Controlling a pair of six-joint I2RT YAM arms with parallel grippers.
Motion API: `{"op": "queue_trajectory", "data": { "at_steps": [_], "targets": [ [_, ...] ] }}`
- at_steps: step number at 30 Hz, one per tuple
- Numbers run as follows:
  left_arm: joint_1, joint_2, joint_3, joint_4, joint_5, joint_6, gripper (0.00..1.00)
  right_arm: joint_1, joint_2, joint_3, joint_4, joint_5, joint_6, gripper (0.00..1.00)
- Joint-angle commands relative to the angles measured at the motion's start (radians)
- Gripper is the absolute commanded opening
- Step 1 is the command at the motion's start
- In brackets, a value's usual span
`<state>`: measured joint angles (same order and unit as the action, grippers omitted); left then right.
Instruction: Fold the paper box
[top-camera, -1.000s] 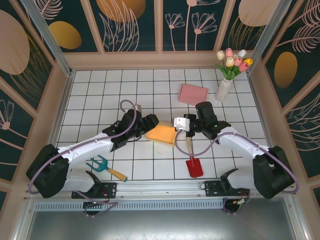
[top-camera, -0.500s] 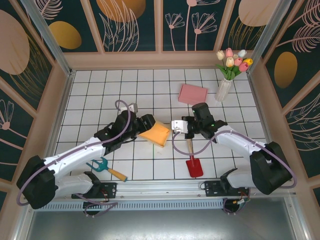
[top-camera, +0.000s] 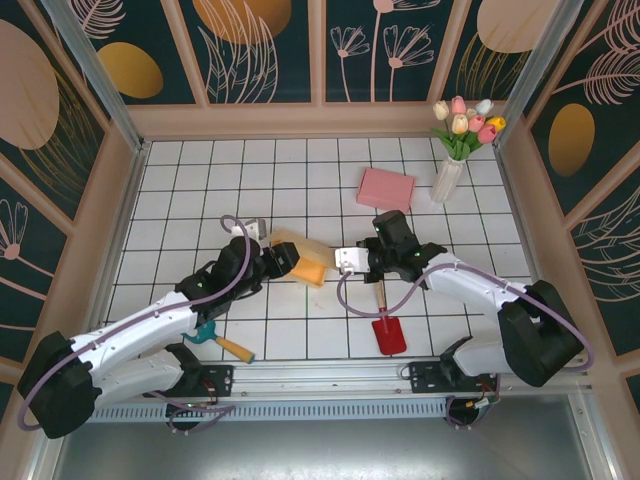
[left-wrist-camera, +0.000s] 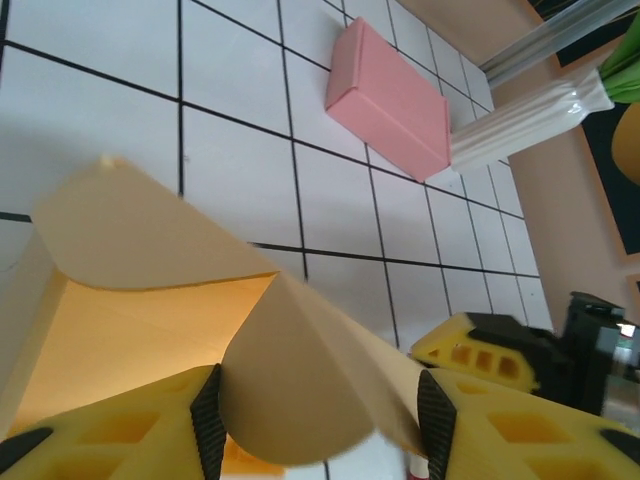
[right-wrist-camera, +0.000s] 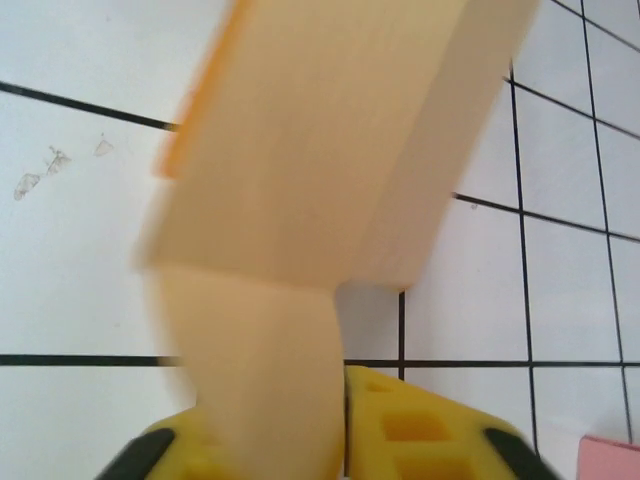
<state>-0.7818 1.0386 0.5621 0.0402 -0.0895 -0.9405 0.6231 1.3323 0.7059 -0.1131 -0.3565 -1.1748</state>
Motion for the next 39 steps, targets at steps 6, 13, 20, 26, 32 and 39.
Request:
{"op": "queue_trajectory", "data": {
  "at_steps": [6,13,20,26,32,39],
  "targets": [
    [0.0,-0.018,0.018,-0.026,-0.085,0.03,0.55,0.035,-0.04,0.015,0.037,-0.062,0.056,0.44],
    [0.0,-0.046,0.048,-0.021,-0.149,0.0,0.57,0.022,-0.062,-0.003,0.082,0.024,0.04,0.48],
    [0.0,-0.028,0.077,0.017,-0.158,-0.031,0.54,-0.001,-0.076,-0.022,0.114,0.003,0.043,0.55],
    [0.0,-0.017,0.088,0.061,-0.169,-0.065,0.24,-0.008,-0.079,-0.038,0.124,0.003,0.034,0.55],
    [0.0,-0.041,0.062,0.121,-0.147,-0.137,0.05,0.003,-0.08,-0.074,0.242,0.007,0.059,0.55],
    [0.0,-0.144,0.03,0.154,-0.093,-0.292,0.0,0.065,-0.062,-0.228,0.655,0.053,0.087,0.55]
  ]
}}
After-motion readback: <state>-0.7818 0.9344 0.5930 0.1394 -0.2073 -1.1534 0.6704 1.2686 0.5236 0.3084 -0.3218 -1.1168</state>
